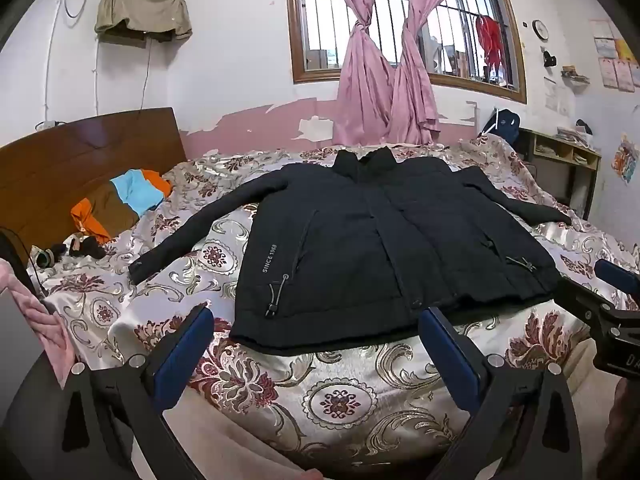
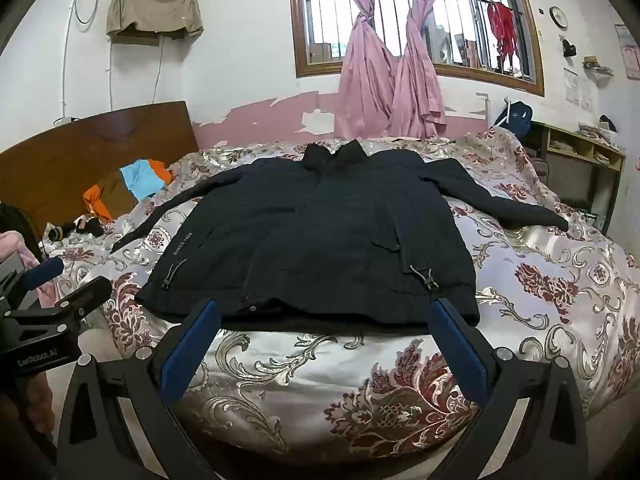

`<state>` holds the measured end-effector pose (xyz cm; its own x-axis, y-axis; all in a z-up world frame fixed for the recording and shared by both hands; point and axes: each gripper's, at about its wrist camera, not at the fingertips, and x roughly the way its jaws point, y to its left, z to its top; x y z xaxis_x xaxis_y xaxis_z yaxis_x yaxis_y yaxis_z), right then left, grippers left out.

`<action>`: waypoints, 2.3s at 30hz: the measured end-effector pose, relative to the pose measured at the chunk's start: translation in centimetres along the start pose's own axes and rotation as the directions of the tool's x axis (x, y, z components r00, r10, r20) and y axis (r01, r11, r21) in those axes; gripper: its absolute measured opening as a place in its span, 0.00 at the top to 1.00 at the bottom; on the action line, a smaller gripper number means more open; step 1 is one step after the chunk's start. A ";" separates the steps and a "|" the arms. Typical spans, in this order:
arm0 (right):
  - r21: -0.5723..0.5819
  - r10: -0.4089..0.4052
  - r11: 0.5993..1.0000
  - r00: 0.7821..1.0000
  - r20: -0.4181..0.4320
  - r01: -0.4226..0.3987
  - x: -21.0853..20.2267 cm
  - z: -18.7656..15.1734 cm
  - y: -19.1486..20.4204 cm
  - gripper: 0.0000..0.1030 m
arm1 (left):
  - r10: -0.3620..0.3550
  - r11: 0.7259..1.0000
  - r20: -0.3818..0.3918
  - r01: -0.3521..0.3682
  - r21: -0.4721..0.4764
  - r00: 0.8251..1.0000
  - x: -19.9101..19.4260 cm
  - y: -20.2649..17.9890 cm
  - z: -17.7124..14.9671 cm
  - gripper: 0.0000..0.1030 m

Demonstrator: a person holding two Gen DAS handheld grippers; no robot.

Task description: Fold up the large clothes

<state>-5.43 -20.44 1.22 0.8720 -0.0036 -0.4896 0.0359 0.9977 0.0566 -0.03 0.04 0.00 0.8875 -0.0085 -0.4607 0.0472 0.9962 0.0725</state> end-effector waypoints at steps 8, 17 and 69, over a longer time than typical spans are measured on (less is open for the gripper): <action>0.001 -0.001 1.000 1.000 0.004 0.001 0.0 0.0 0.1 0.01 | 0.001 1.000 -0.007 -0.001 0.005 1.000 -0.2 0.1 0.0 0.00; 0.004 0.012 1.000 1.000 0.000 -0.012 -0.1 0.0 0.1 0.01 | -0.012 1.000 -0.008 0.012 0.003 1.000 -0.4 0.1 0.0 0.00; 0.004 0.008 1.000 1.000 0.004 -0.008 -0.3 0.1 0.3 0.01 | -0.024 1.000 0.005 0.024 0.004 1.000 -0.7 -0.2 0.5 0.00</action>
<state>-5.65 -20.13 1.50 0.8740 0.0046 -0.4858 0.0303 0.9975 0.0638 -0.41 -0.20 0.73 0.8885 -0.0330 -0.4577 0.0703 0.9954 0.0648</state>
